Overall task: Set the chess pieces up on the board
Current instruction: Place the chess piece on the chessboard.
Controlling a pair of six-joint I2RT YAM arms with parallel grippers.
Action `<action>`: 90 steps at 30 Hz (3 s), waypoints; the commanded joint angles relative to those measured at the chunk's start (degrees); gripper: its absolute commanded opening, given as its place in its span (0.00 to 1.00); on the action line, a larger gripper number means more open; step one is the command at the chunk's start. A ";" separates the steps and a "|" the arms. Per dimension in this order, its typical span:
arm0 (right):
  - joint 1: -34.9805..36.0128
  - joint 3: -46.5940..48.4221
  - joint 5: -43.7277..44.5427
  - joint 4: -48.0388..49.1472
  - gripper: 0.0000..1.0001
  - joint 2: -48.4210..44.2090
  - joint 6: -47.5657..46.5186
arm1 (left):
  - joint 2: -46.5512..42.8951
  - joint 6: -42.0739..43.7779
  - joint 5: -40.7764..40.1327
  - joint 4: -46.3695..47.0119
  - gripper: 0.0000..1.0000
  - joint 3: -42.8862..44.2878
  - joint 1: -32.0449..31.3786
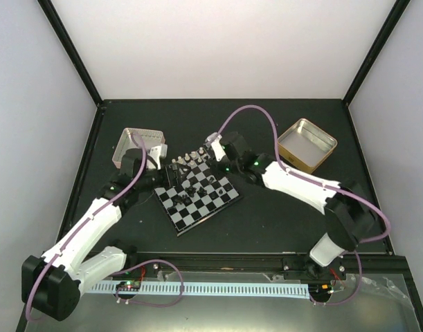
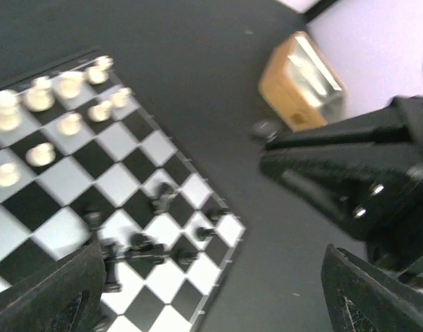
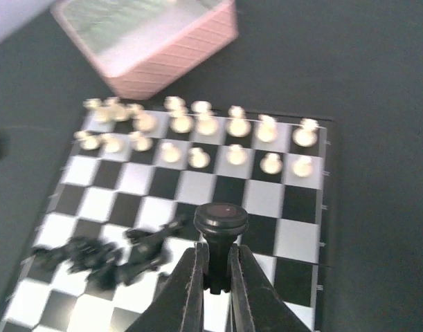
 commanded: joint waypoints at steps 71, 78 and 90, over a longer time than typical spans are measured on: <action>-0.56 -21.17 -29.25 59.98 0.27 -17.56 65.91 | -1.88 -45.74 24.23 44.31 0.07 1.40 -0.29; -0.50 -20.88 -29.70 62.88 0.25 -16.12 68.27 | -1.96 -46.21 24.05 44.43 0.07 0.79 -0.29; -0.47 -17.53 -28.71 59.55 0.11 -15.38 68.61 | -2.77 -45.89 23.91 43.44 0.08 -0.32 -0.29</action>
